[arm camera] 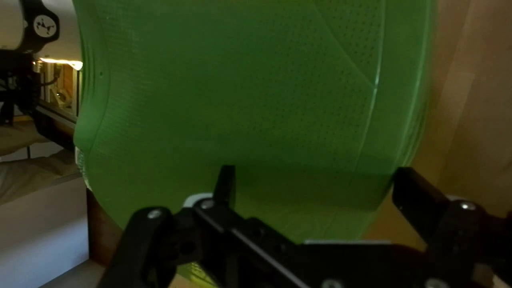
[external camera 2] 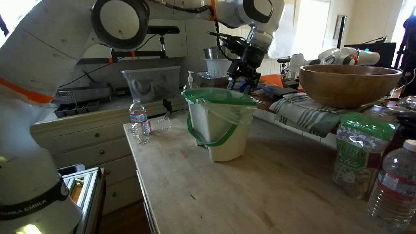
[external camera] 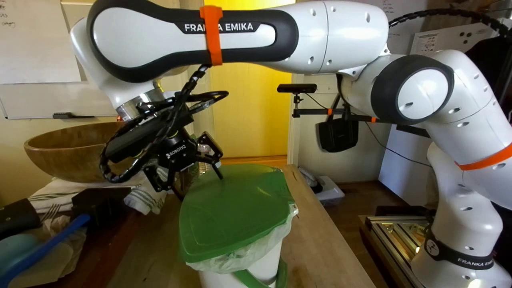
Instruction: Open the lid of the bin
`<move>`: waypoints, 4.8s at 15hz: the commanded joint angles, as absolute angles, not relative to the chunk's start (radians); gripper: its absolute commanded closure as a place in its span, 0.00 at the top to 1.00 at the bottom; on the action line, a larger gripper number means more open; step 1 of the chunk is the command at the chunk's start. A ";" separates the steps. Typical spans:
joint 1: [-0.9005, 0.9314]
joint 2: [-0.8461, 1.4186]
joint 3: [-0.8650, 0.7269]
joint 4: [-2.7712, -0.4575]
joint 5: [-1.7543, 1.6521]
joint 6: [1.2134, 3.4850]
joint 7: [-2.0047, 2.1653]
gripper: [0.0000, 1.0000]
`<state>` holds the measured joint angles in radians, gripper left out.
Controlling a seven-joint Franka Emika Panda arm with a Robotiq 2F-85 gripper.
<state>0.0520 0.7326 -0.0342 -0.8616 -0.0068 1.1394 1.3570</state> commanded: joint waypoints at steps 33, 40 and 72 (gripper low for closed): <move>0.056 0.899 -0.038 -0.613 0.030 0.942 1.363 1.00; 0.052 0.891 -0.033 -0.599 0.048 0.876 1.382 1.00; 0.060 0.602 -0.037 -0.929 0.142 0.841 1.428 1.00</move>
<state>0.0547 0.6577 -0.0352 -0.8564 0.1133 0.8406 1.3954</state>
